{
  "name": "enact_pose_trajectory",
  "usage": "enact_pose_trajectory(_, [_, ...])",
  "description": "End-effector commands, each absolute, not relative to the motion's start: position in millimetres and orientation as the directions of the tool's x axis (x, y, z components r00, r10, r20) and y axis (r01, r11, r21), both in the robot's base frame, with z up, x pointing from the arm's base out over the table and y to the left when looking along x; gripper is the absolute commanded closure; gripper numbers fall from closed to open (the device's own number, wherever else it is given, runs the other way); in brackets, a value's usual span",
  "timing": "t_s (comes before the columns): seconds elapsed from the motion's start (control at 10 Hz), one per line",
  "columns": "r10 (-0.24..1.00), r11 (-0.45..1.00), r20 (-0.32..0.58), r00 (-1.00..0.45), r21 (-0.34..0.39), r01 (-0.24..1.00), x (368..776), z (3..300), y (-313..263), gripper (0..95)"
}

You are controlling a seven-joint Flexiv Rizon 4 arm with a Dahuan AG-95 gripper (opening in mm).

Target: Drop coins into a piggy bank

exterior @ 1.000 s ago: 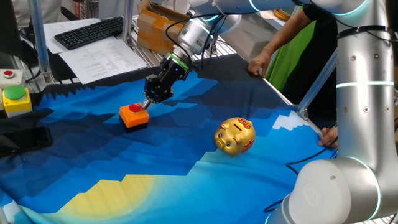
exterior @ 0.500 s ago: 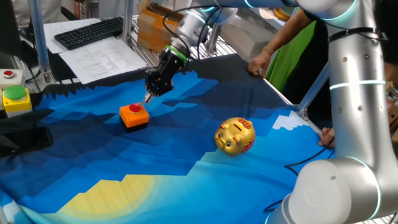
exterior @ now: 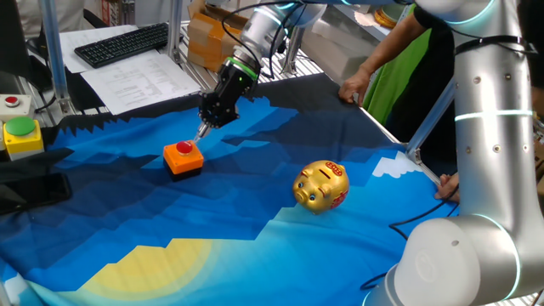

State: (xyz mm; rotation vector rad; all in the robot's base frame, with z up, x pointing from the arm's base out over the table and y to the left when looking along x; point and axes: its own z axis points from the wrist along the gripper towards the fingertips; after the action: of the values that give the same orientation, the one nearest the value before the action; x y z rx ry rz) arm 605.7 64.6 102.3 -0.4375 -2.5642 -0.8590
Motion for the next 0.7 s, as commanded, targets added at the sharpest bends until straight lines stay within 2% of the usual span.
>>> enact_pose_trajectory(0.1, [0.142, 0.830, 0.461, -0.876, 0.426, 0.359, 603.6, 123.0, 57.6, 95.0])
enact_pose_trajectory(0.4, [0.066, 0.942, 0.440, -0.895, 0.269, 0.202, 585.1, 157.3, 44.1, 95.0])
enact_pose_trajectory(0.7, [0.000, 0.987, 0.406, -0.914, 0.144, 0.064, 566.1, 164.8, 37.8, 95.0])
